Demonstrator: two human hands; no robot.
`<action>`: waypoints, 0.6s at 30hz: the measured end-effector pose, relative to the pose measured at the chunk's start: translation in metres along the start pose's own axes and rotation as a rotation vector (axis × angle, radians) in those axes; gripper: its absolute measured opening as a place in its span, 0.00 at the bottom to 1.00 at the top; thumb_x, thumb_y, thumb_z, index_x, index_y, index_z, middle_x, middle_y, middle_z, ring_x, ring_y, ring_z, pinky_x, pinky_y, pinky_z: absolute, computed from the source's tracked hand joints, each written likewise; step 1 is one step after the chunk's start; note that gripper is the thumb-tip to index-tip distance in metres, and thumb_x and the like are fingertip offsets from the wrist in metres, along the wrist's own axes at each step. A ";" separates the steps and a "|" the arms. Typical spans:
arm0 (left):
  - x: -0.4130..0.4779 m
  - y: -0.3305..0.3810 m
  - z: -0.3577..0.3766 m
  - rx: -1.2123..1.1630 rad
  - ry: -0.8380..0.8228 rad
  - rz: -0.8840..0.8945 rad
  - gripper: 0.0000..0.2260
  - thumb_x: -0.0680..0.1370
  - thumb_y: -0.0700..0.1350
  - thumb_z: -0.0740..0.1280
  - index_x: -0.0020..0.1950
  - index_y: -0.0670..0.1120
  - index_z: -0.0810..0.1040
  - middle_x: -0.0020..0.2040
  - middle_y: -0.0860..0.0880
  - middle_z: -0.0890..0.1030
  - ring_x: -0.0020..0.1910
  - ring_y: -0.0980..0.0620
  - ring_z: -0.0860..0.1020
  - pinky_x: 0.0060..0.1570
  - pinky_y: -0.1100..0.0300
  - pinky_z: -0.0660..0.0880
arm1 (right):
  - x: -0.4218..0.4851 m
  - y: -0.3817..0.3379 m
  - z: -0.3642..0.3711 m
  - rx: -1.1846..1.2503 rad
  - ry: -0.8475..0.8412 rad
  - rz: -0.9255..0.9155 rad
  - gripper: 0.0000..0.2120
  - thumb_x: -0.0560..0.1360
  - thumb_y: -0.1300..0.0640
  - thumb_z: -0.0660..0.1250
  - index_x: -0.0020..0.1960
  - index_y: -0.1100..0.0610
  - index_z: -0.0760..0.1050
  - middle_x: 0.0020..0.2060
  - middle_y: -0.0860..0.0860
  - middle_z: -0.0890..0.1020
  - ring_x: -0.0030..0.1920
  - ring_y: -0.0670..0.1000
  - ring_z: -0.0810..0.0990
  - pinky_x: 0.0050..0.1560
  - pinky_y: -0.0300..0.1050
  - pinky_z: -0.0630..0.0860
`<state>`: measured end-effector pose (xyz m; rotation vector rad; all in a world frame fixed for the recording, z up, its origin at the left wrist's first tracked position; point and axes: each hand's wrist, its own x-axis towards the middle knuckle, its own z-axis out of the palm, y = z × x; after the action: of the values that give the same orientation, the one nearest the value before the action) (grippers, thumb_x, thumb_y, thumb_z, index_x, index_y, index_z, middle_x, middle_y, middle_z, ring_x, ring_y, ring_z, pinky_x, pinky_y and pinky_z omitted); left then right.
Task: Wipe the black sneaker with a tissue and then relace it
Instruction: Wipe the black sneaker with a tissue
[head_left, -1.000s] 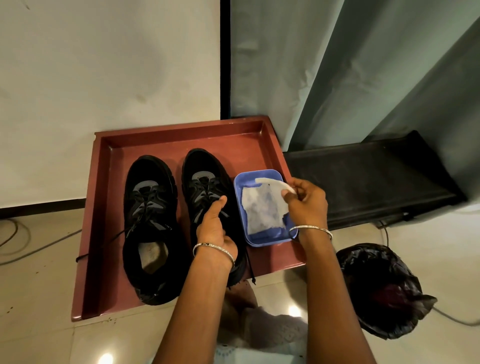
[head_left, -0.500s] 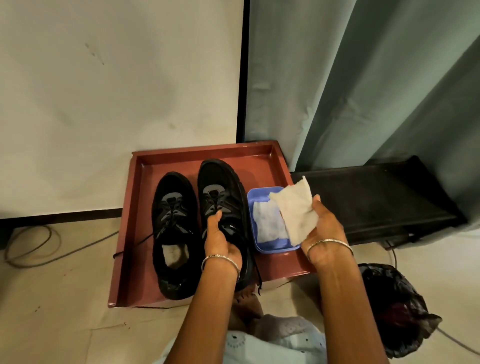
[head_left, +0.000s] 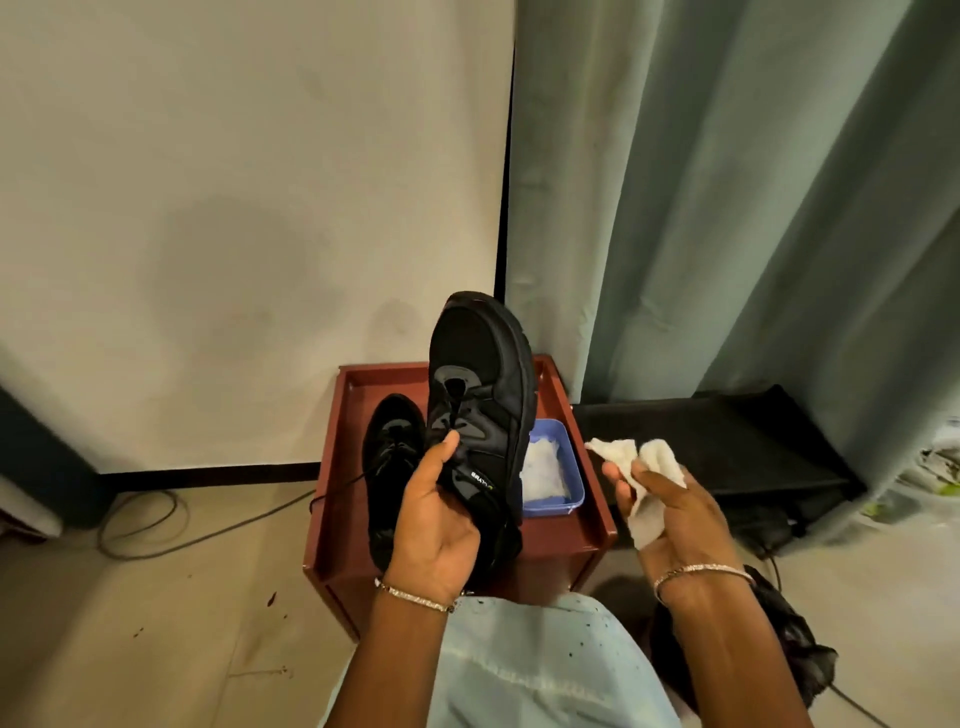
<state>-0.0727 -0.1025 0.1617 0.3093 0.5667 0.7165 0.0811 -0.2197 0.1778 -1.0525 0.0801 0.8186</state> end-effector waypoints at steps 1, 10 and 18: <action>-0.016 0.003 0.005 0.000 -0.028 -0.001 0.19 0.79 0.50 0.64 0.67 0.43 0.78 0.62 0.41 0.81 0.60 0.43 0.80 0.65 0.48 0.72 | -0.017 -0.006 0.004 -0.014 -0.025 -0.045 0.10 0.78 0.69 0.63 0.50 0.56 0.78 0.47 0.60 0.84 0.41 0.53 0.86 0.42 0.42 0.82; -0.125 0.005 0.023 0.071 -0.210 0.063 0.24 0.78 0.56 0.63 0.70 0.45 0.75 0.65 0.42 0.79 0.65 0.43 0.77 0.69 0.48 0.70 | -0.144 -0.024 0.024 -0.161 -0.438 -0.393 0.20 0.73 0.65 0.65 0.64 0.59 0.76 0.58 0.52 0.84 0.61 0.50 0.81 0.61 0.44 0.78; -0.166 -0.005 0.035 0.135 -0.285 0.094 0.24 0.80 0.57 0.61 0.68 0.41 0.77 0.66 0.40 0.78 0.65 0.42 0.77 0.69 0.47 0.69 | -0.155 0.007 0.011 -0.929 -0.172 -1.340 0.13 0.74 0.60 0.73 0.58 0.57 0.83 0.55 0.47 0.83 0.56 0.44 0.82 0.60 0.38 0.77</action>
<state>-0.1514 -0.2231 0.2508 0.5566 0.3312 0.7106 -0.0368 -0.2963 0.2453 -1.5333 -1.1385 -0.3702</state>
